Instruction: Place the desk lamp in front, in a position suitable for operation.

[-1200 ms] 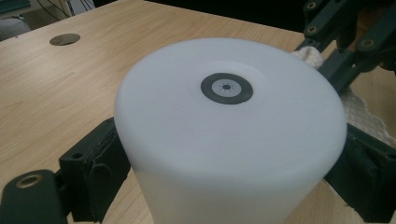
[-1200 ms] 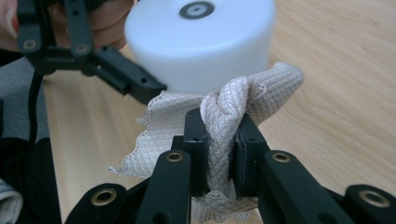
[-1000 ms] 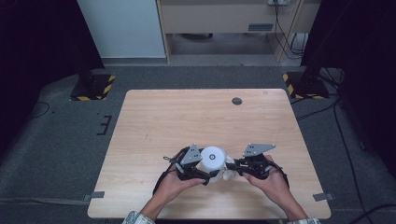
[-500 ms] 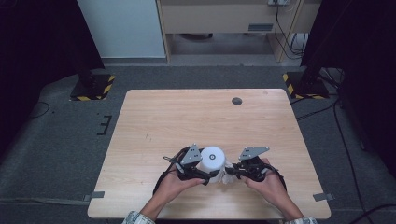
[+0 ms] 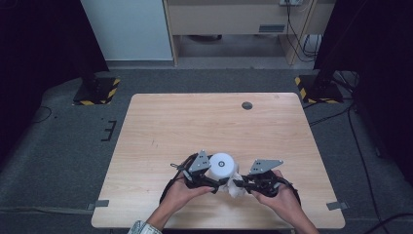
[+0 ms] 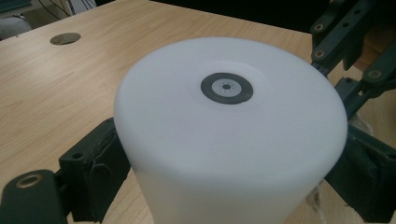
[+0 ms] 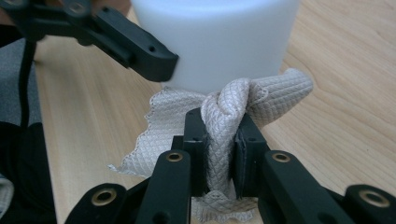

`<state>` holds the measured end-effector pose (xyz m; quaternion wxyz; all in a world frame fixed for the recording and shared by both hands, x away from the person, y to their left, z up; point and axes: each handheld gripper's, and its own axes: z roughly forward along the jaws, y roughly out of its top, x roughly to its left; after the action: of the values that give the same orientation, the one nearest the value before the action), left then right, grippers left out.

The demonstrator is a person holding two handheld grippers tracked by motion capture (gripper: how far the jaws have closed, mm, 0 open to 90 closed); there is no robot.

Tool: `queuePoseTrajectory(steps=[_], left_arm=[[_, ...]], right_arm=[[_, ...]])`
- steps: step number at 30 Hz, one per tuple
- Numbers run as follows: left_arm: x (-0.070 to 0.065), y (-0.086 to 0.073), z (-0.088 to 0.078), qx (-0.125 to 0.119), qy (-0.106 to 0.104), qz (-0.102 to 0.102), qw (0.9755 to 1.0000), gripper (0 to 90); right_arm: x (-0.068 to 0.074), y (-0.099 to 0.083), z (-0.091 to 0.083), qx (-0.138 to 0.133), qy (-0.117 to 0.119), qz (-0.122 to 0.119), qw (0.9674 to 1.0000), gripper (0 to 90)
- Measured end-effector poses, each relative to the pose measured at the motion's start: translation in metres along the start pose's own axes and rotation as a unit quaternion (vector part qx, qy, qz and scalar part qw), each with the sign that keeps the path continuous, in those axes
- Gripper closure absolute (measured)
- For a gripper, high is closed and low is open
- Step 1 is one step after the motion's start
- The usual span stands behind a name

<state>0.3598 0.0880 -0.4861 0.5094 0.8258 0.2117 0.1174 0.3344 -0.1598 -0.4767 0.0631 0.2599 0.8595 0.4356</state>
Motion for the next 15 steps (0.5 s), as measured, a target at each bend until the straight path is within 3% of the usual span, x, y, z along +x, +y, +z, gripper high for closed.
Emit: queuePoseTrajectory(steps=[10,15], left_arm=[[0.000,0.001,0.000,0.004,0.000,0.002,1.0000,7.9],[0.000,-0.001,0.000,0.000,-0.001,-0.003,1.0000,7.9]], right_arm=[[-0.007,0.006,-0.004,-0.018,-0.023,0.010,0.9995,78.4],[-0.010,0.002,0.000,0.000,-0.031,0.024,0.9992,78.5]])
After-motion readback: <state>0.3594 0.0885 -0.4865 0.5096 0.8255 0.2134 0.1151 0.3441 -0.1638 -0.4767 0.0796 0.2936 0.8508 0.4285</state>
